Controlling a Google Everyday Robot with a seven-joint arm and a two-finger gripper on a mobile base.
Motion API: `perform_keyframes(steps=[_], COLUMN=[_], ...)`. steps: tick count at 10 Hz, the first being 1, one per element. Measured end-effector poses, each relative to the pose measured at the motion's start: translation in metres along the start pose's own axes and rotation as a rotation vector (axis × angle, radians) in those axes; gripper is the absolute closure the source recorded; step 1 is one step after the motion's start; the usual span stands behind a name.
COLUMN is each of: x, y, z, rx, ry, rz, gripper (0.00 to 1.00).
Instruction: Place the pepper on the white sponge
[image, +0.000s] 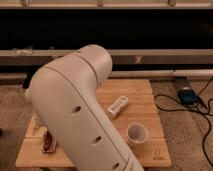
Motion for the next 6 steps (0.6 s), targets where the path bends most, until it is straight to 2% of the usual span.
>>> perform_keyframes(steps=[2,4,6], x=[-0.003,-0.012,-0.012], y=[-0.005,-0.014,-0.012], z=[-0.007,-0.018,-0.018], rx=[0.000,-0.027,-0.029], ry=[-0.022,-0.051,-0.053], rz=[0.005,-0.002,-0.008], gripper=[0.20,0.20,0.20])
